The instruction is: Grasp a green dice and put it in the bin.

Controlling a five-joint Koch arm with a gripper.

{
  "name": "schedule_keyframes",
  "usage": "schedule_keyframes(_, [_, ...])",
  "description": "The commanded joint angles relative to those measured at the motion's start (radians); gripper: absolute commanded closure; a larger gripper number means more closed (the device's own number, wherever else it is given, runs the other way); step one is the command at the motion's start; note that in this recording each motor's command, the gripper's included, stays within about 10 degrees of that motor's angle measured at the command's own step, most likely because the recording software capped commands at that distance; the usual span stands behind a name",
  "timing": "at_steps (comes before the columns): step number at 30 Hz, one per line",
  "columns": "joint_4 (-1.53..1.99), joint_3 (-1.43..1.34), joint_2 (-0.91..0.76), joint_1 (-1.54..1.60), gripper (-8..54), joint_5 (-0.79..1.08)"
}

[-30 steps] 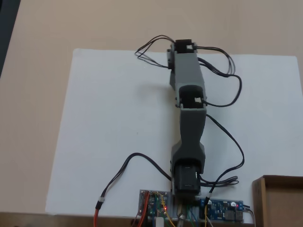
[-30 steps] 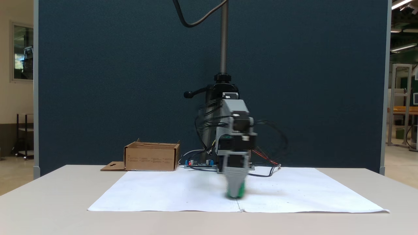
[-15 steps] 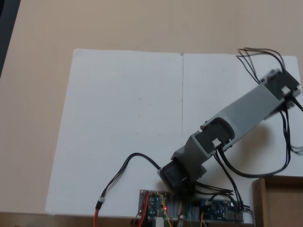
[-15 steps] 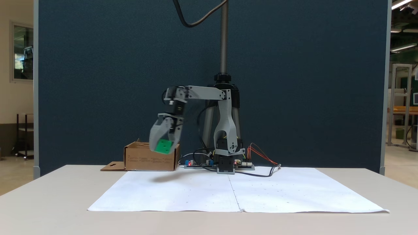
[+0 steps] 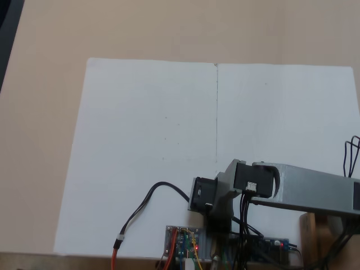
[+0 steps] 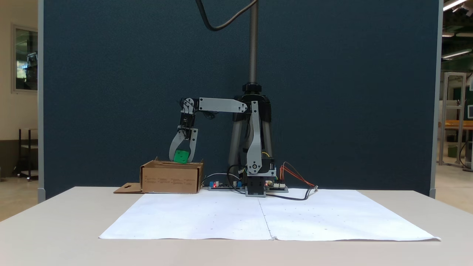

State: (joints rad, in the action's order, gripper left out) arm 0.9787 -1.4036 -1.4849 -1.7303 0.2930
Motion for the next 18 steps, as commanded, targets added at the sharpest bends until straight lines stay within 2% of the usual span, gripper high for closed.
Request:
schedule_keyframes(1, [0.025, 0.054, -0.034, -0.018, 32.2, 0.103])
schedule_keyframes(3, [0.020, 0.054, -0.031, -0.020, 32.1, 0.109])
schedule_keyframes(4, [0.018, 0.054, -0.031, -0.021, 28.7, 0.109])
schedule_keyframes(6, [0.005, 0.054, -0.029, -0.021, 12.7, 0.098])
schedule_keyframes(8, [0.005, 0.054, -0.023, -0.021, 6.7, 0.069])
schedule_keyframes(10, [0.005, 0.054, -0.023, -0.021, 4.6, 0.058])
schedule_keyframes(14, [0.003, 0.054, -0.026, -0.020, 4.5, 0.048])
schedule_keyframes(18, [0.049, 0.054, -0.118, 0.026, 4.5, -0.009])
